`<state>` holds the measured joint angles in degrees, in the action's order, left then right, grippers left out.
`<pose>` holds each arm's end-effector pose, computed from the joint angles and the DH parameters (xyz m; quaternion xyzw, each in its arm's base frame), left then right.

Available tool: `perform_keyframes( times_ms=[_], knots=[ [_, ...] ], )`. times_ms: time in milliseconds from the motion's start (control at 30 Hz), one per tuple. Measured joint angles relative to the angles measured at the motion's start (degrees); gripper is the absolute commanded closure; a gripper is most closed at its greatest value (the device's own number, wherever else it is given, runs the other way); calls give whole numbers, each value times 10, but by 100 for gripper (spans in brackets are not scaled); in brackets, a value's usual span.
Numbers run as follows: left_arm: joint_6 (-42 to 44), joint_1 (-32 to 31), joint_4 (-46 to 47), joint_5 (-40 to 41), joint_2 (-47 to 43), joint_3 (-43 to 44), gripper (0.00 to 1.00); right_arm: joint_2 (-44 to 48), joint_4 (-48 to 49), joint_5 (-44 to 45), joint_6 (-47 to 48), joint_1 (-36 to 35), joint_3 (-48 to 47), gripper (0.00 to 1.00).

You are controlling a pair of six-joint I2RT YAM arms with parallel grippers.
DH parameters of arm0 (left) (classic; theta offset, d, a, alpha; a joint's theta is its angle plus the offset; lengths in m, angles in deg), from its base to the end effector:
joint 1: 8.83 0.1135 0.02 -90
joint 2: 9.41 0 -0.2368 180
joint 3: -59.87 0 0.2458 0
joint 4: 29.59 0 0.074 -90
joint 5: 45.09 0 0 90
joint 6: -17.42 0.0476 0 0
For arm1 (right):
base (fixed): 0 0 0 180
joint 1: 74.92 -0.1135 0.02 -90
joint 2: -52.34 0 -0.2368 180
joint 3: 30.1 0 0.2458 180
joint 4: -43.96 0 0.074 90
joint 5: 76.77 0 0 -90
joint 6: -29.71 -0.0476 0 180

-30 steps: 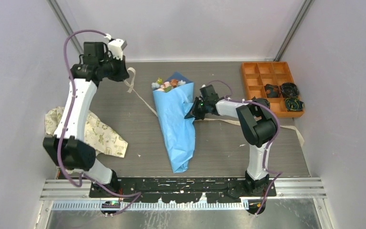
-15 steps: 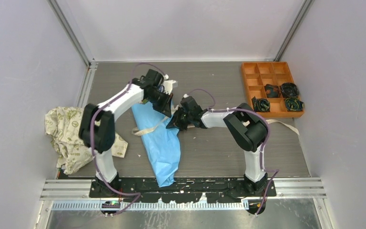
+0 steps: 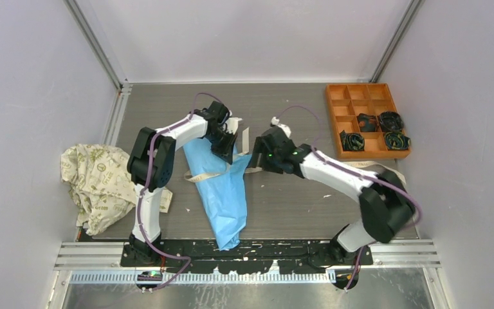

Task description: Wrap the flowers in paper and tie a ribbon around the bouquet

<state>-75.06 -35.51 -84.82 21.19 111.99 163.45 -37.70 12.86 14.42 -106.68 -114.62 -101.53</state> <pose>0.3592 -0.2019 0.1279 0.2325 0.9401 -0.2330 0.0884 0.2559 0.2111 0.1791 0.0583 0.9370 0.2279 0.2583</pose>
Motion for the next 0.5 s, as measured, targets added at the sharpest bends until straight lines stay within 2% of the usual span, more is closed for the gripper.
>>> perform_keyframes(
  times_ms=[67, 133, 233, 333, 500],
  knots=[
    [0, 0, 1, 0, 0, -1, 100, 60, -31, 59, 16, 6, 16, 3],
    [0, 0, 3, 0, 0, -3, 100, 127, -51, 128, 18, 20, 42, 1],
    [-1, 0, 9, -1, -3, -7, 100, 190, -52, 181, -7, 114, 82, 0],
    [0, 0, 16, -1, -7, -14, 100, 194, -38, 191, -52, 193, 120, 3],
    [1, 0, 25, 1, -13, -23, 100, 103, -33, 166, -118, 202, 127, 18]
  ],
)
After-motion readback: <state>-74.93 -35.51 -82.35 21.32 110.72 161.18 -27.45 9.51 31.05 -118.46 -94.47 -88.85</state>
